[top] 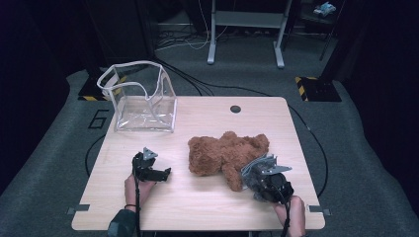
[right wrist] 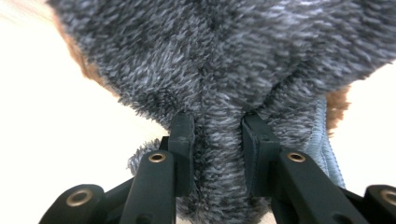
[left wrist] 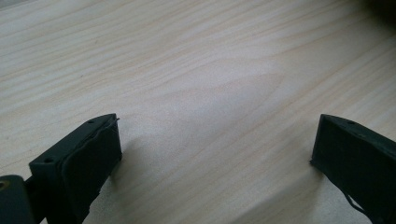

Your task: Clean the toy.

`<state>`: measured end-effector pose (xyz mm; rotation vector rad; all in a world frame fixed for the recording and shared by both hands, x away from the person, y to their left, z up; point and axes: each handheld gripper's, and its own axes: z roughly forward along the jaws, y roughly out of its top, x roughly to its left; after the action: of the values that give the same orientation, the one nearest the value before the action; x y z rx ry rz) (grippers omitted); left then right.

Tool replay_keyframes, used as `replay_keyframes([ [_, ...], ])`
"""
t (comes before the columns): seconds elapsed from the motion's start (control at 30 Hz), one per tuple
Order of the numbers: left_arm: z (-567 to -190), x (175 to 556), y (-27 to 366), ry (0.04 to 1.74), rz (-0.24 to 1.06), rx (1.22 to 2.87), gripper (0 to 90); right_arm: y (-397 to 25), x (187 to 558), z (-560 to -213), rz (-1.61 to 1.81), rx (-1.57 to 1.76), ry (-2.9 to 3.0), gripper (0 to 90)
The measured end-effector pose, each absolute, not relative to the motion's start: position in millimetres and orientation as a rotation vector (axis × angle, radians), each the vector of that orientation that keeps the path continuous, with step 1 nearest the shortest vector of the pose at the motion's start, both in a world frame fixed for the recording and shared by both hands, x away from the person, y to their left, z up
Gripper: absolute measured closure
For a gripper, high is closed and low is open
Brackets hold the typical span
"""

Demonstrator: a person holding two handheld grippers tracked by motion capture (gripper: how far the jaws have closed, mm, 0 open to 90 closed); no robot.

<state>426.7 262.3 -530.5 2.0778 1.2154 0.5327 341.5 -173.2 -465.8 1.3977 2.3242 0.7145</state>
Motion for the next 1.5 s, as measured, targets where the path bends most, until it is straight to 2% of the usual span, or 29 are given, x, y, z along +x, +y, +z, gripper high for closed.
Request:
replay_keyframes([
  [0.27, -530.5, 426.7, 262.3, 1.216, 0.532, 2.079, 1.2, -157.0, 348.5, -432.5, 0.825, 1.31, 2.252, 68.6],
  [0.4, -530.3, 426.7, 262.4, 1.216, 0.531, 2.081, 1.2, -139.8, 361.0, -426.3, 0.83, 1.257, 2.251, 68.6],
  [0.73, -530.5, 426.8, 262.4, 1.215, 0.531, 2.079, 1.2, -128.3, 384.9, -452.5, 0.774, 1.312, 2.286, 69.3],
  [1.4, -530.4, 426.8, 262.5, 1.215, 0.531, 2.081, 1.2, -129.5, 376.5, -492.2, 0.613, 1.371, 2.406, 69.4],
  [1.5, -530.3, 426.8, 262.5, 1.215, 0.529, 2.081, 1.2, -130.6, 373.0, -490.0, 0.606, 1.369, 2.421, 69.2],
])
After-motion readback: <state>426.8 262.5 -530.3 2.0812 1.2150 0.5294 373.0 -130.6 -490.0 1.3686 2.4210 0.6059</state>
